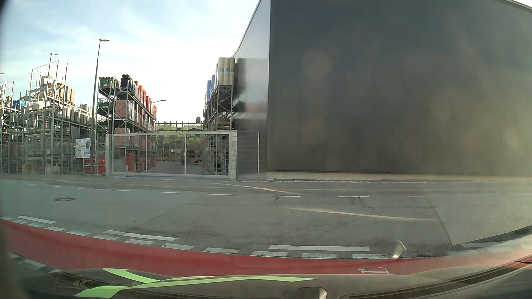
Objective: Follow the waypoints while adhering to traffic rules and regulations
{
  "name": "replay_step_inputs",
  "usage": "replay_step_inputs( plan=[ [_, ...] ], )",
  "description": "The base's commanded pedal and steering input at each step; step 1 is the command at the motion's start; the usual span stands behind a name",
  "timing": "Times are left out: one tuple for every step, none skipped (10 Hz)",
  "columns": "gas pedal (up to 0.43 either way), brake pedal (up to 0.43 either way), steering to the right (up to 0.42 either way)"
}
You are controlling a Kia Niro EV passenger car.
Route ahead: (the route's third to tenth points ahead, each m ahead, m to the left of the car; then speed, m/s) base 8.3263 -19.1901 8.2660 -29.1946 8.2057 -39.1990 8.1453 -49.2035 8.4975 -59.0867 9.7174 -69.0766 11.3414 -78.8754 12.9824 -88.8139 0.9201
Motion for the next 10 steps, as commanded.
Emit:
replay_step_inputs(
  plan=[
    [0.000, 0.116, 0.443],
    [0.000, 0.116, 0.442],
    [0.000, 0.122, 0.443],
    [0.000, 0.134, 0.442],
    [0.000, 0.152, 0.442],
    [0.000, 0.159, 0.440],
    [0.000, 0.165, 0.438],
    [0.000, 0.165, 0.437],
    [0.000, 0.159, 0.437],
    [0.000, 0.140, 0.437]
  ],
)
